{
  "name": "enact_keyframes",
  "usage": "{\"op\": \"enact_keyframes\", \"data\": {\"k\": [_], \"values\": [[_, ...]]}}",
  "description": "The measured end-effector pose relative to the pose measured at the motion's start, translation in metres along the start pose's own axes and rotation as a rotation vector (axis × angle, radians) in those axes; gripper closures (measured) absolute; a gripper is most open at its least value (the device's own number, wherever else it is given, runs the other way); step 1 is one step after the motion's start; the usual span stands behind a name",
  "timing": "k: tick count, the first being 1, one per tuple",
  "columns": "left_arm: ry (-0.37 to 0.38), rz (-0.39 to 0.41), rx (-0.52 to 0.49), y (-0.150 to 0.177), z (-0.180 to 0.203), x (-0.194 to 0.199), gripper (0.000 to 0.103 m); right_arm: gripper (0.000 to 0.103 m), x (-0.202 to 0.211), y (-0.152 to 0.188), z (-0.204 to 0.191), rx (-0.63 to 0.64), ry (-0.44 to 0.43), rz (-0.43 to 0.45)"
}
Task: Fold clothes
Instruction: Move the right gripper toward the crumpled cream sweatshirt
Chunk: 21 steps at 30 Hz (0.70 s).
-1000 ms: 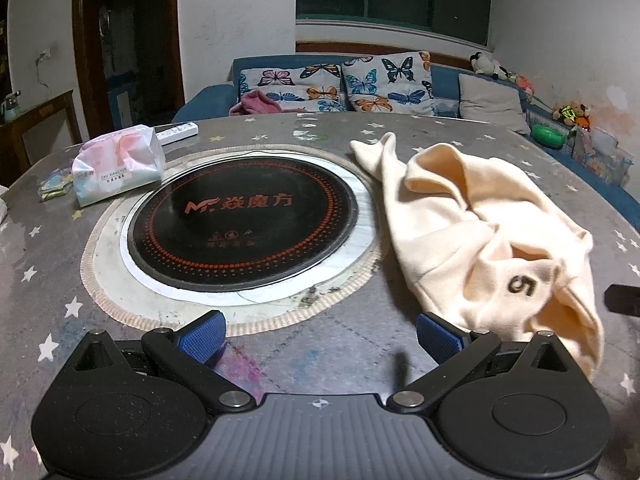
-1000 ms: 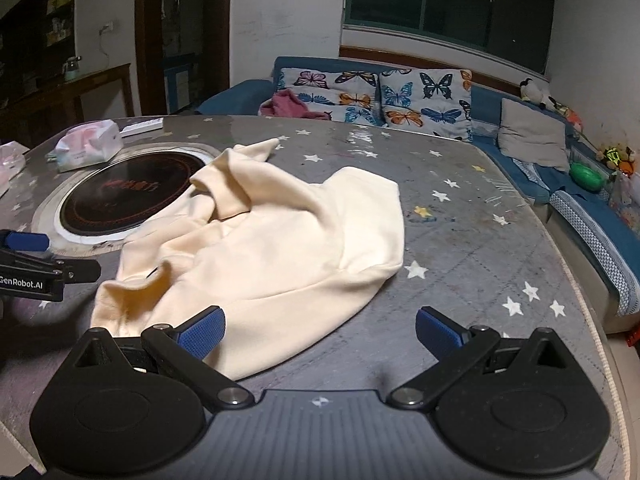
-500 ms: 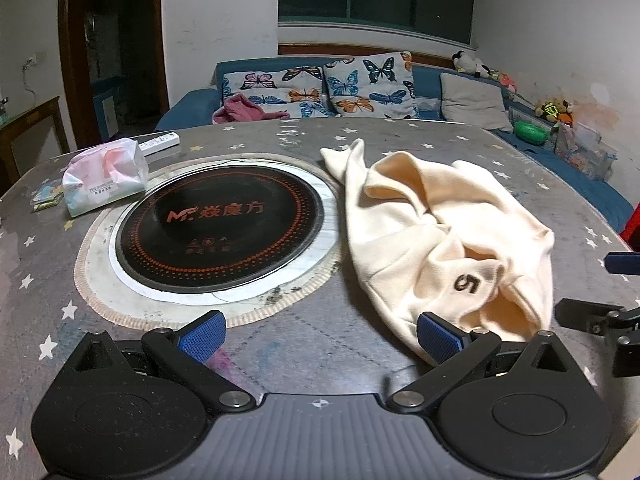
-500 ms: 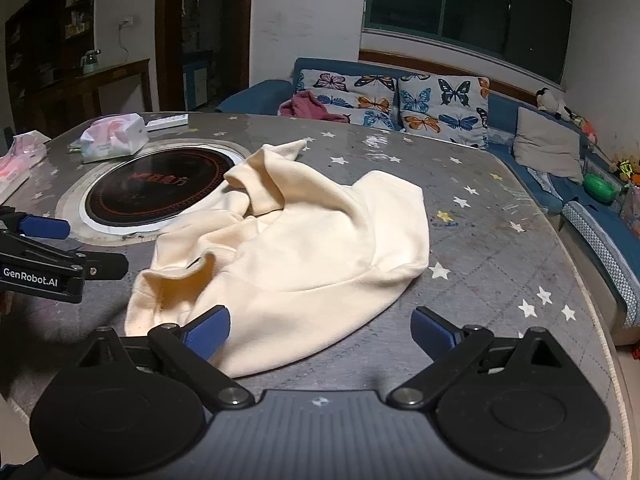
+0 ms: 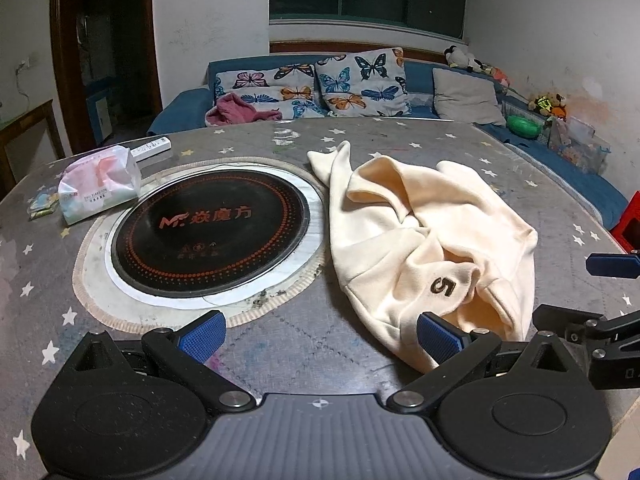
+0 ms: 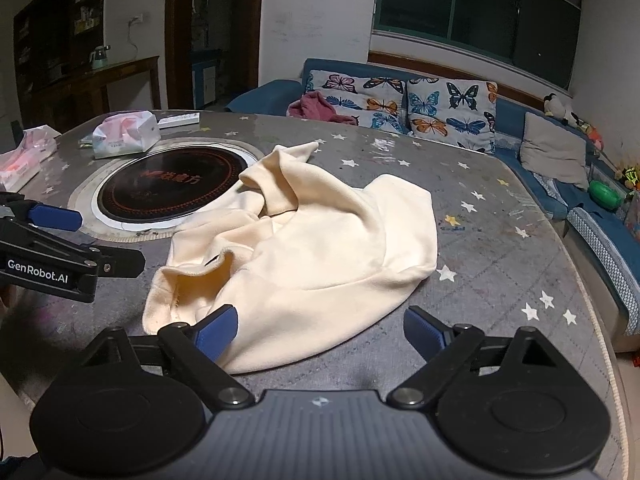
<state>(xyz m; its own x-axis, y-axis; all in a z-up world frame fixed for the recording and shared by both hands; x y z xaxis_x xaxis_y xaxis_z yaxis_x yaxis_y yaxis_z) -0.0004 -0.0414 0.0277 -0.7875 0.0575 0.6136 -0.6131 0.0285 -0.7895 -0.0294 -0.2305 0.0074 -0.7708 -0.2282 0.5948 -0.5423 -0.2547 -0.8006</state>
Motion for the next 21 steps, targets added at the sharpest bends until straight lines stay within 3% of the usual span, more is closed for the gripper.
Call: {"op": "enact_keyframes", "data": {"k": [21], "values": [[0.005, 0.006, 0.025, -0.034, -0.007, -0.023, 0.0, 0.028, -0.028, -0.042, 0.007, 0.04, -0.023, 0.008]]}}
Point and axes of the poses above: each gripper's, at about its wrist camera, not at the fingertips, and x roughly against the way its jaws point, z to its right, y to its underside, the point moved 4 cm from there along -x, roughly the way its jaws point, and after that the axes turned 3 degrees about z, right-handed, at the moved point
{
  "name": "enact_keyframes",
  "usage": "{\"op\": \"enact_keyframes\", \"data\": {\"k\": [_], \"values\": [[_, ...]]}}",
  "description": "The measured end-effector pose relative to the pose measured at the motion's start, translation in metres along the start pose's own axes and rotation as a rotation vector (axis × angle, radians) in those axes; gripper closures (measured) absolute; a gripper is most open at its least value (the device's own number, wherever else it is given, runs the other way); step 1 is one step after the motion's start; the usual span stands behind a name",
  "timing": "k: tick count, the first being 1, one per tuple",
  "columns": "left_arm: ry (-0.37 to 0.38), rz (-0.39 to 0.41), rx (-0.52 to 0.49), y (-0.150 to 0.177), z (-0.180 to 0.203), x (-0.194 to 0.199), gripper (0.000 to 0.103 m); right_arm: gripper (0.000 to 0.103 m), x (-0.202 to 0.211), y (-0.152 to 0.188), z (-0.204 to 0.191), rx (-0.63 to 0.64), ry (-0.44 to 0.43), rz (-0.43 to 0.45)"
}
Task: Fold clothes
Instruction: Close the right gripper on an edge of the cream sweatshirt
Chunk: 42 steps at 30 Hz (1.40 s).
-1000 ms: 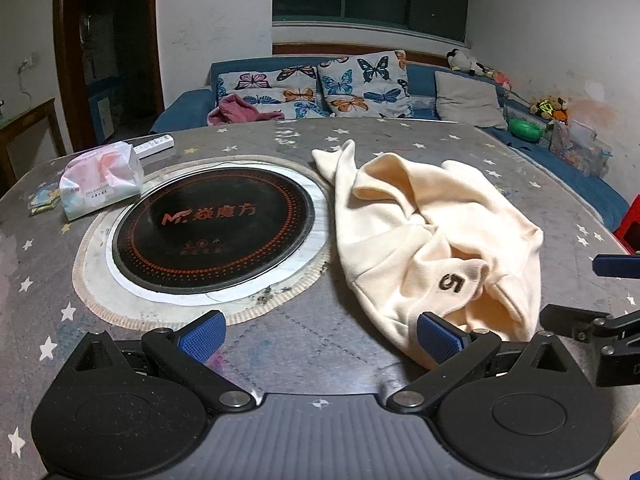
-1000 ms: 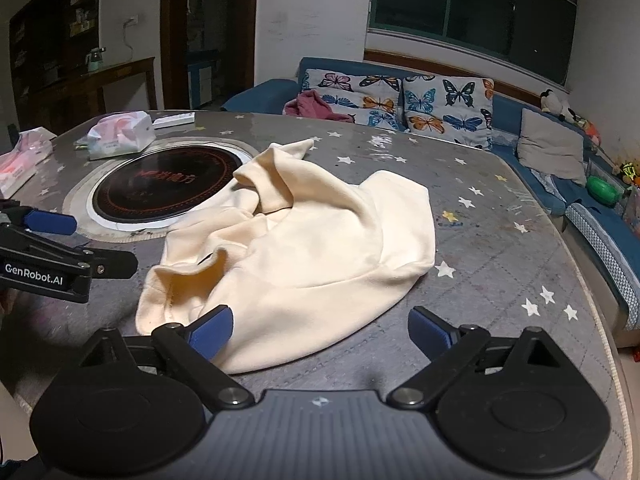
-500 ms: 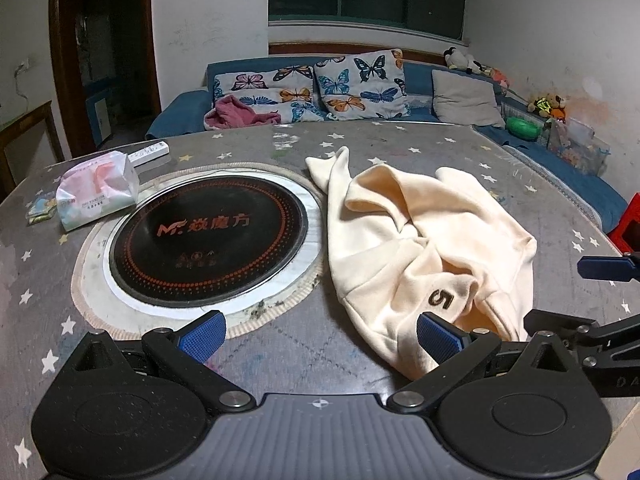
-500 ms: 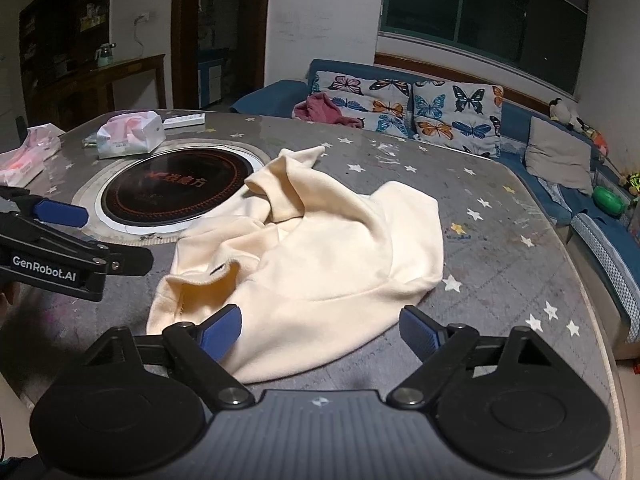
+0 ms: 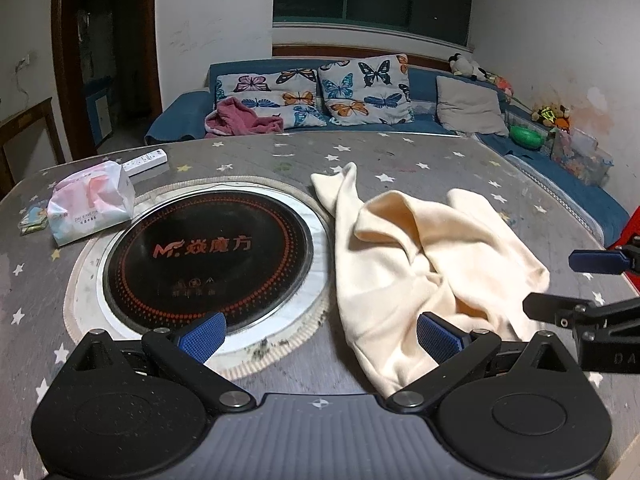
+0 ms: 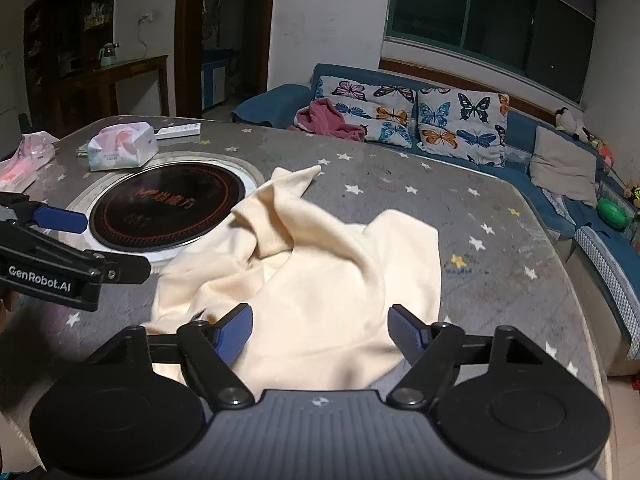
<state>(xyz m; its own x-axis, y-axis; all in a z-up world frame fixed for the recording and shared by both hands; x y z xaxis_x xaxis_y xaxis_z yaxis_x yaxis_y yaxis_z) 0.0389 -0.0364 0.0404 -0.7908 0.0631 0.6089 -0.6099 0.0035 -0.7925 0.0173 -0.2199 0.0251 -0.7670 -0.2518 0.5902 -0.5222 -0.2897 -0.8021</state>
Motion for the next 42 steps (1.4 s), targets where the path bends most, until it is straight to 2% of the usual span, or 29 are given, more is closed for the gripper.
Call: {"op": "enact_keyframes", "data": {"k": [10, 16, 22, 24, 30, 36, 42], "values": [[0.005, -0.02, 0.012, -0.012, -0.005, -0.025, 0.0, 0.033, -0.055, -0.034, 0.005, 0.044, -0.027, -0.021], [0.005, -0.041, 0.023, -0.014, -0.01, -0.038, 0.0, 0.037, -0.09, -0.046, -0.001, 0.111, -0.038, -0.03], [-0.008, -0.062, 0.037, -0.015, -0.016, -0.048, 0.0, 0.05, -0.118, -0.046, -0.006, 0.163, -0.056, -0.062], [-0.013, -0.068, 0.038, -0.015, -0.018, -0.052, 0.0, 0.062, -0.123, -0.045, -0.007, 0.181, -0.044, -0.064], [-0.016, -0.08, 0.037, -0.013, -0.014, -0.056, 0.0, 0.091, -0.115, -0.043, 0.004, 0.175, -0.021, -0.048], [-0.017, -0.079, 0.027, -0.015, -0.007, -0.056, 0.0, 0.095, -0.093, -0.042, 0.019, 0.161, 0.029, -0.002], [-0.026, -0.075, 0.021, -0.017, -0.005, -0.054, 0.0, 0.095, -0.052, -0.034, 0.045, 0.122, 0.114, 0.056]]}}
Point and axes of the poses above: each gripper's, at about its wrist camera, not at the fingertips, and x roughly against the way its jaws point, z to its right, y to its underside, the point moved 4 cm from there along -x, roughly the way its jaws point, and after that the axes turned 3 degrees about z, right-handed, at the moved point
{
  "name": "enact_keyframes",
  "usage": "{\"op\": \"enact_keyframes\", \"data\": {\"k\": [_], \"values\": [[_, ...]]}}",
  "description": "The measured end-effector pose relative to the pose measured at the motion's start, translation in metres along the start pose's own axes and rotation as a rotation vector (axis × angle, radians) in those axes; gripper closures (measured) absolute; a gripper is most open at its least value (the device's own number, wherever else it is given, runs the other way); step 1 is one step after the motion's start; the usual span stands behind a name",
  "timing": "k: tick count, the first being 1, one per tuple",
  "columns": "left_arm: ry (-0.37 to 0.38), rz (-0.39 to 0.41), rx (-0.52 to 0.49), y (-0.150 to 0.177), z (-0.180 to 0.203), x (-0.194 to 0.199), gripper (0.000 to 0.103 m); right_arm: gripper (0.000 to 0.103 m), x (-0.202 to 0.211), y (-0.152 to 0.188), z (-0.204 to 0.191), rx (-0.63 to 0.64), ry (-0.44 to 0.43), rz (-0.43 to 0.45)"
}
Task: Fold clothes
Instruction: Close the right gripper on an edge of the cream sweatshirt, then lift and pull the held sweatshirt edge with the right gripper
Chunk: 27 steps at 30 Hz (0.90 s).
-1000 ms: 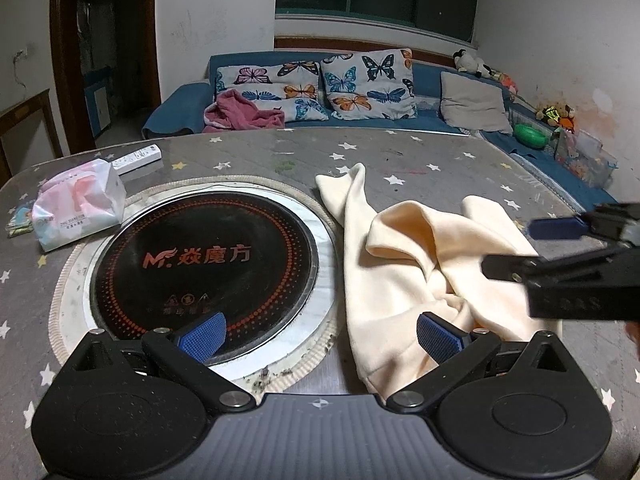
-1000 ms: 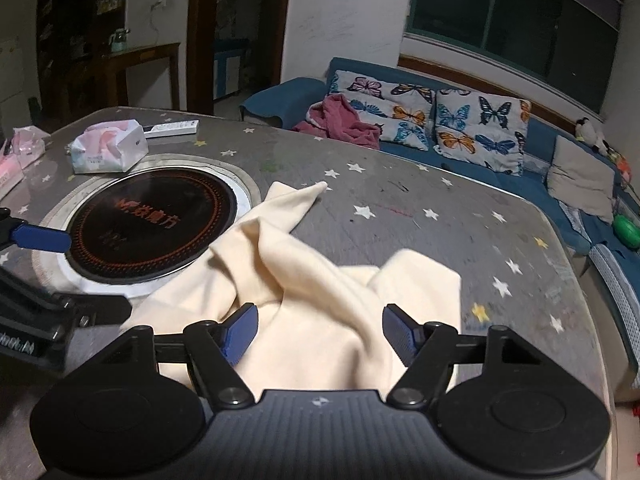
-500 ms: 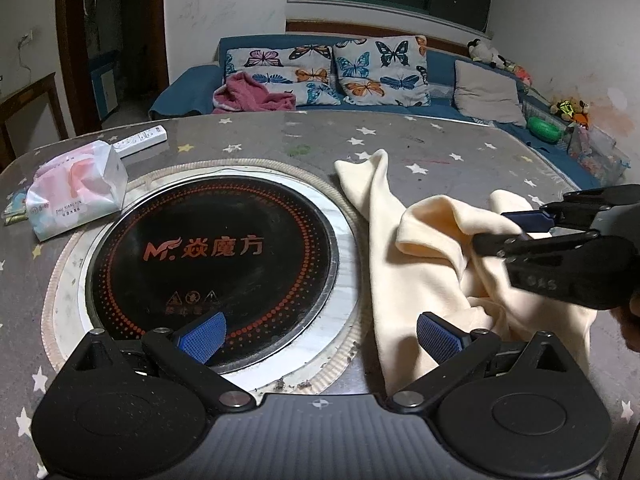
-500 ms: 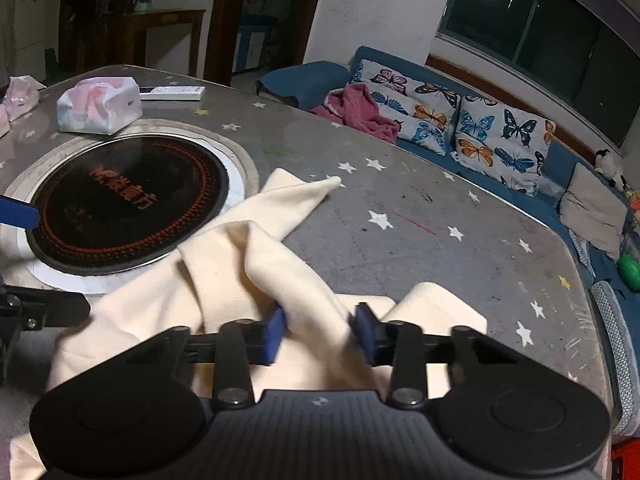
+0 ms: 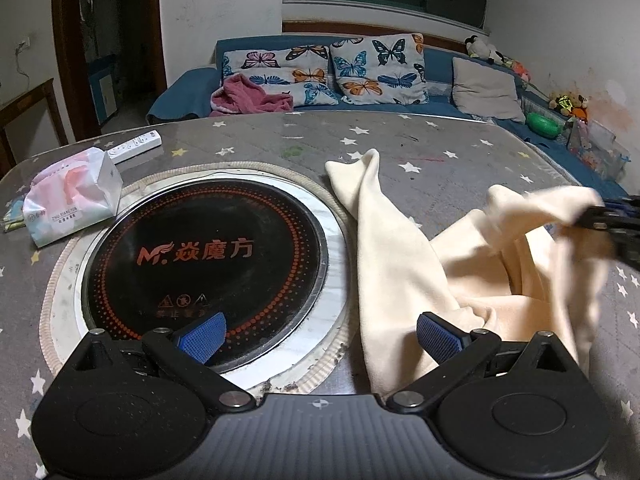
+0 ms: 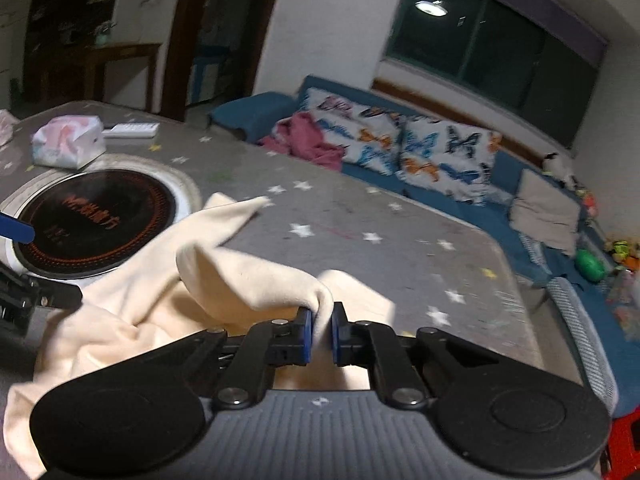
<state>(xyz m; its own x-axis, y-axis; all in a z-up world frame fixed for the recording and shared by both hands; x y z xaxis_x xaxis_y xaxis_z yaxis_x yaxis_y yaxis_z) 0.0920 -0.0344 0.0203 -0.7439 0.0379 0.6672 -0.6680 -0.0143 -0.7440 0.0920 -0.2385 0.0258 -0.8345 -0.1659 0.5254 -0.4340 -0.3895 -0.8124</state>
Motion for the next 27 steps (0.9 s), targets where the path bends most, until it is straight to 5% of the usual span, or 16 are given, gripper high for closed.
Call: {"op": "enact_keyframes", "data": {"k": [9, 19, 27], "values": [[0.017, 0.0, -0.024, 0.005, 0.011, 0.003, 0.0, 0.095, 0.079, 0.048, 0.05, -0.114, 0.168, 0.014], [0.017, 0.008, -0.044, 0.008, 0.016, 0.01, 0.0, 0.093, 0.121, 0.129, 0.076, -0.309, 0.258, -0.131], [0.012, 0.012, -0.046, 0.007, 0.018, 0.014, 0.0, 0.068, 0.137, 0.155, 0.094, -0.393, 0.295, -0.169]]}}
Point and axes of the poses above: each gripper's, at about its wrist camera, not at the fingertips, and x roughly against the way its jaws point, z to its right, y to its underside, the point moved 4 cm from there along -x, roughly the way its jaws point, and after that the axes turned 3 degrees about z, right-handed, at the moved point
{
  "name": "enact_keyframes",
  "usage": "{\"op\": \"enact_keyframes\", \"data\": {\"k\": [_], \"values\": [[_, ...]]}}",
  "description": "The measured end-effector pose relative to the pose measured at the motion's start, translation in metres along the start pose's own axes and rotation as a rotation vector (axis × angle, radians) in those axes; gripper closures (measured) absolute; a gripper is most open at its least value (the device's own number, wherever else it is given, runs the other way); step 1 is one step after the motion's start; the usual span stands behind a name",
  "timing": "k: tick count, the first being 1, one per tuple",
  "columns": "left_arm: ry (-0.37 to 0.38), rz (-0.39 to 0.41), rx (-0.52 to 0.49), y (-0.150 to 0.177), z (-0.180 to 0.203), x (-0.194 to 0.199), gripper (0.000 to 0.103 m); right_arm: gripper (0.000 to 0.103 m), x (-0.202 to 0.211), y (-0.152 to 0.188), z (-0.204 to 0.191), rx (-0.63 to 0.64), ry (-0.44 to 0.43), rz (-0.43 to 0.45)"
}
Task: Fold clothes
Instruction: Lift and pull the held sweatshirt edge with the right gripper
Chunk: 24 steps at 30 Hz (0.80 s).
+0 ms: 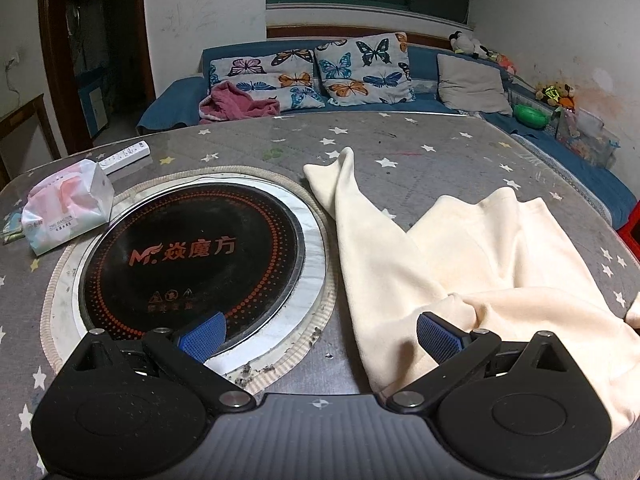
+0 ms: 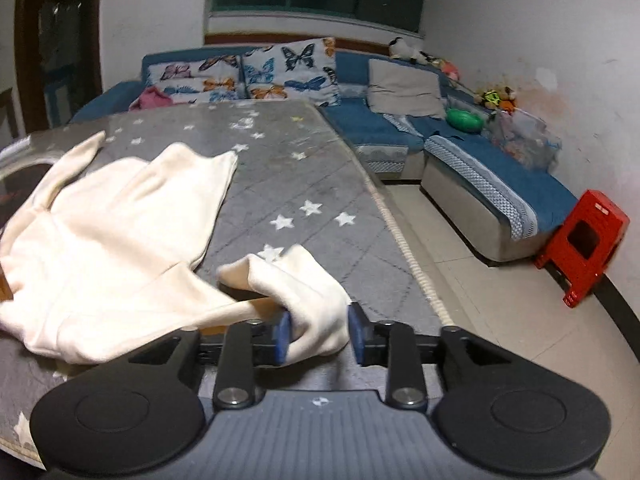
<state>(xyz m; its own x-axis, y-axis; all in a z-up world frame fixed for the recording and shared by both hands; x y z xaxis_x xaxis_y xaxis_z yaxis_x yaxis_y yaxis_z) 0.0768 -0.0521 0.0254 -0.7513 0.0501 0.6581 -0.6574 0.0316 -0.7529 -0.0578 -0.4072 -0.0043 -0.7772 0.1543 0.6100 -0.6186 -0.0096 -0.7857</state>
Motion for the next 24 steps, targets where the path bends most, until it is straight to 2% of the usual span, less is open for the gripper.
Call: {"op": "enact_keyframes", "data": {"k": [8, 14, 21, 24], "values": [[-0.005, -0.007, -0.011, -0.005, 0.007, -0.004, 0.0, 0.051, 0.002, -0.01, -0.019, 0.041, -0.013, 0.049], [-0.013, -0.014, -0.015, -0.013, 0.009, -0.015, 0.0, 0.045, -0.018, -0.009, -0.028, 0.073, -0.02, 0.012], [-0.024, -0.009, -0.007, -0.034, 0.009, -0.035, 0.0, 0.033, -0.032, -0.003, -0.006, 0.04, 0.066, -0.017], [-0.029, 0.004, 0.006, -0.046, 0.009, -0.045, 0.0, 0.033, -0.031, -0.003, 0.008, -0.008, 0.098, -0.009]]}}
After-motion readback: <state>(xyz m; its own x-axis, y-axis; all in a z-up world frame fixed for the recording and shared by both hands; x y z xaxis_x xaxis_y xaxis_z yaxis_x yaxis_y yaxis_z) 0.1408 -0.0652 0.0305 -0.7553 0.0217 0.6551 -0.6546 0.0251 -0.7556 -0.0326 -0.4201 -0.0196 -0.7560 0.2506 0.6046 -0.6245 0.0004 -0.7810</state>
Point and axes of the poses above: each gripper's, at about its wrist camera, not at the fingertips, and x roughly against the way its jaws point, z to its right, y to its underside, the point moved 4 cm from there along -x, roughly the way its jaws point, and after that the axes turned 3 degrees about z, right-handed, at the moved point
